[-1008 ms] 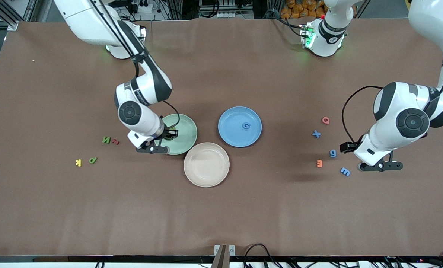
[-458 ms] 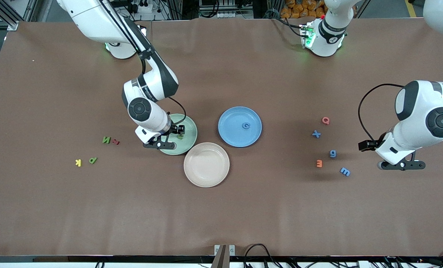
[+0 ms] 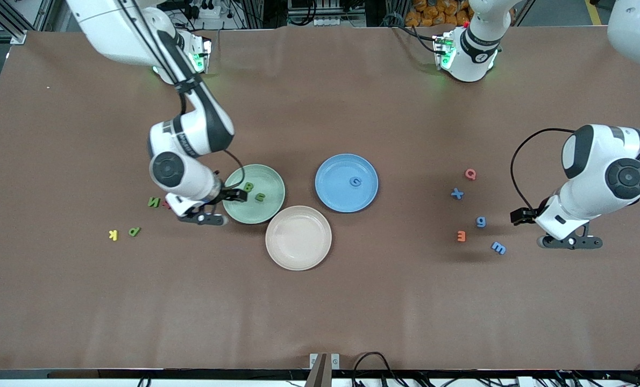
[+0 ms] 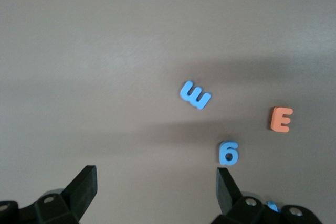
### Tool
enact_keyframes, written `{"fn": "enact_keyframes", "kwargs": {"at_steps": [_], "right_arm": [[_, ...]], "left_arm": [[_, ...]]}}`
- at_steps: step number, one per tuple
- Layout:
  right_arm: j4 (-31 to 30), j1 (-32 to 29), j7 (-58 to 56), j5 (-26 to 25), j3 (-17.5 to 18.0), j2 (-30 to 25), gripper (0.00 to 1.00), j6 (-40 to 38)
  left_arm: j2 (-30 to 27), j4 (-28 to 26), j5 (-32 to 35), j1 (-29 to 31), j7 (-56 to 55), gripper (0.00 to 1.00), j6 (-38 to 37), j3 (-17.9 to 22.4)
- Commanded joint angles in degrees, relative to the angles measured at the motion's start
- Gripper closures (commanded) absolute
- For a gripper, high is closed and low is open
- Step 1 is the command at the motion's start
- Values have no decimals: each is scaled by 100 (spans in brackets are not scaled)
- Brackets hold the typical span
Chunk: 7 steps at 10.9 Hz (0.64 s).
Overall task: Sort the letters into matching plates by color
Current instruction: 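Release the green letter onto the green plate and withdraw the right gripper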
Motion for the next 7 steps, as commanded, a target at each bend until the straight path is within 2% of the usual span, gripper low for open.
{"fn": "enact_keyframes", "kwargs": {"at_steps": [1,3,5,7], "right_arm": [[58,-671,-147,10,-12,-145,0,-138],[137,-813,107,72,-310,-110,0,-121],[172,-1128,861,63,-346,-75,0,-59],[173,-1287,1154,54,-582,-48,0,-42]], "left_arm": [[328,-57,409,196,993,0,679,-44],[548,-49,453,214,1294,0,952,-44],[663,-40,453,179,1392,0,971,-44],[803,-31,445,144,1401,0,971,-62]]}}
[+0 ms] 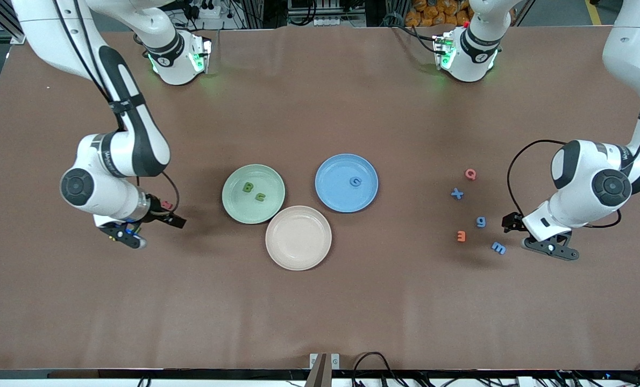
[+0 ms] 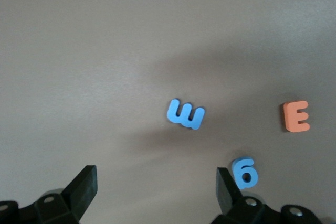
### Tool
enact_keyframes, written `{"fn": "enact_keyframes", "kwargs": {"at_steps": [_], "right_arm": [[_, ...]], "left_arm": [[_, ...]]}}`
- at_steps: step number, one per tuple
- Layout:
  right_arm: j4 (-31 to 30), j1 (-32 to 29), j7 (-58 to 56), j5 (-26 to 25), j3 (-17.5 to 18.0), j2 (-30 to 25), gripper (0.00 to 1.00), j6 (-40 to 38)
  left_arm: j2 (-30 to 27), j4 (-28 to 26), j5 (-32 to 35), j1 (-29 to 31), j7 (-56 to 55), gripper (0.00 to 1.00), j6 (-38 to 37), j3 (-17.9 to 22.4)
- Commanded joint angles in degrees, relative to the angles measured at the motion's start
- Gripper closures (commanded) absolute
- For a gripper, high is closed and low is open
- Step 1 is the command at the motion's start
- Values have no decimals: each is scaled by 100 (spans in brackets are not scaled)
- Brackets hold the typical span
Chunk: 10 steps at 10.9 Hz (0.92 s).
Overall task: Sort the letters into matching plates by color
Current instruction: 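Grasp the blue E with the left gripper while the right gripper reaches the green p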
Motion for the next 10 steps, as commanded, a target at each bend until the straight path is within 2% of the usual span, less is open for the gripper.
{"fn": "enact_keyframes", "kwargs": {"at_steps": [1,6,7,8,9,10], "right_arm": [[41,-259,443,35,-313,68,0,-9],[295,-751,347,-26,-411,437,0,369],[400,-787,338,-44,-411,595,0,500],[410,-866,233,-26,-403,996,0,1058],[410,-927,180,-17,-385,1079,0,1185],[419,-998,162,-17,-376,1132,0,1204]], "left_arm": [[166,20,178,-54,163,0,61,-71],[421,47,178,-90,839,0,227,-71],[430,55,178,-90,954,0,280,-71],[535,116,170,-81,1146,0,315,-71],[588,187,178,-72,1218,0,315,-54],[658,283,178,-55,1358,4,315,-45]]}}
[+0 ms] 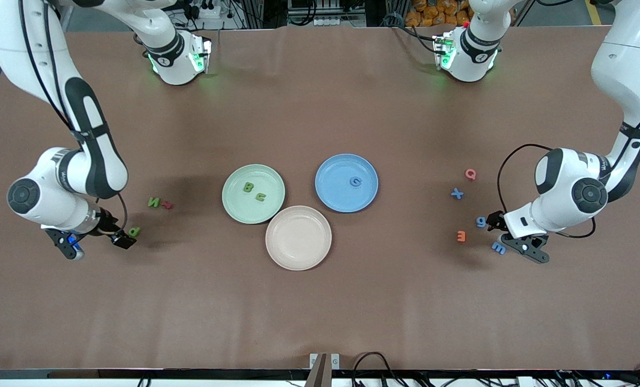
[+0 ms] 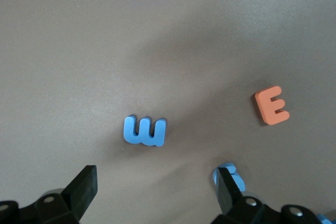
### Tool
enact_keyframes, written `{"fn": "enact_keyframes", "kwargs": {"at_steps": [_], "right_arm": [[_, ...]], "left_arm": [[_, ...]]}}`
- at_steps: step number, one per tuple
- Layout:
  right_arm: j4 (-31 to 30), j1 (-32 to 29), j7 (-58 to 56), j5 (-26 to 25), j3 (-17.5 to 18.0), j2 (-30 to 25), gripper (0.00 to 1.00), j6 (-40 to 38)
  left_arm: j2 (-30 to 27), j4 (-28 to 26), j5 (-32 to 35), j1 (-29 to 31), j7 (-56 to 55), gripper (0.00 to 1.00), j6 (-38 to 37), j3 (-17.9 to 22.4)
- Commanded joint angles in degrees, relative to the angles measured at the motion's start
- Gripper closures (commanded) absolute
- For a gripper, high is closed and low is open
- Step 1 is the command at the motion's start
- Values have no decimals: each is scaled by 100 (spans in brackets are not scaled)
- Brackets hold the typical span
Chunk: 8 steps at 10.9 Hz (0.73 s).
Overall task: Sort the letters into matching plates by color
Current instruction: 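Grasp the blue E with the left gripper while the right gripper reaches the green p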
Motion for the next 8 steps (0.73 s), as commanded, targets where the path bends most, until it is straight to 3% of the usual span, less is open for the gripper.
{"fn": "enact_keyframes", "kwargs": {"at_steps": [1,3,8], "right_arm": [[223,-244,-111,-12,110,388,0,184],[223,-253,-111,-12,127,406,0,193],[170,-200,-120,-3,127,406,0,246]], "left_arm": [[336,325,167,79,353,6,97,2],[407,404,158,9,354,22,167,2],[617,614,158,-35,354,28,176,2]]}}
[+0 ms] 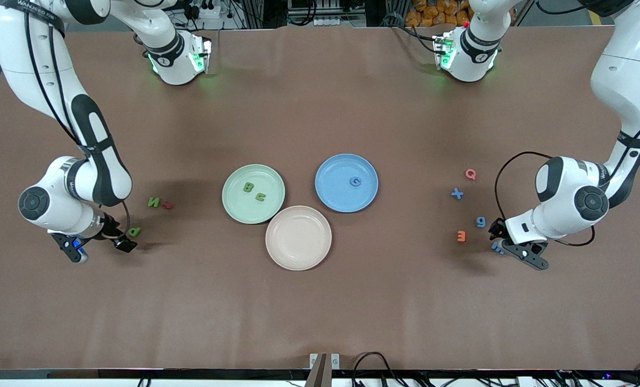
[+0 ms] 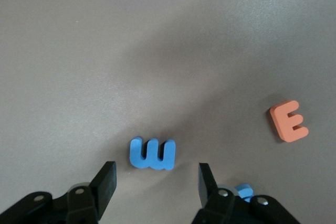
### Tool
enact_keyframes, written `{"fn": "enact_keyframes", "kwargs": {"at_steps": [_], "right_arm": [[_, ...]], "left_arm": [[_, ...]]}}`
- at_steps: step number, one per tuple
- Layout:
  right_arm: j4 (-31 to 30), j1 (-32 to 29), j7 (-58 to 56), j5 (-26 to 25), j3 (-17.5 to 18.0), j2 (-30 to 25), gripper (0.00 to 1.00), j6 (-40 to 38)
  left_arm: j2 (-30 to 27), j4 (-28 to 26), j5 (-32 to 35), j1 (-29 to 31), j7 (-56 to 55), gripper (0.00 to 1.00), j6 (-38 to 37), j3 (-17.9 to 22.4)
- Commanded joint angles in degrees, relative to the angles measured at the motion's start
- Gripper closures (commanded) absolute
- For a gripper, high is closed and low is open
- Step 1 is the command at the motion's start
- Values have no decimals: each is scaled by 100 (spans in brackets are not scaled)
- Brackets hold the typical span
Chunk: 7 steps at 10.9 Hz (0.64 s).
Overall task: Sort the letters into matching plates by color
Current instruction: 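Grasp the blue E with the left gripper while the right gripper reaches the green p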
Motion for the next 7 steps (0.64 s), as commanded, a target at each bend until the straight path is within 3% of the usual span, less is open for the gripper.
{"fn": "enact_keyframes", "kwargs": {"at_steps": [1,4,7], "right_arm": [[18,-51,-53,6,112,11,0,35],[-8,-42,-53,6,156,64,0,167],[-60,-42,-53,6,156,99,0,237]], "left_arm": [[268,301,158,-28,62,28,48,-12],[304,302,149,-36,45,35,48,-12],[304,302,140,-54,1,36,48,-12]]}}
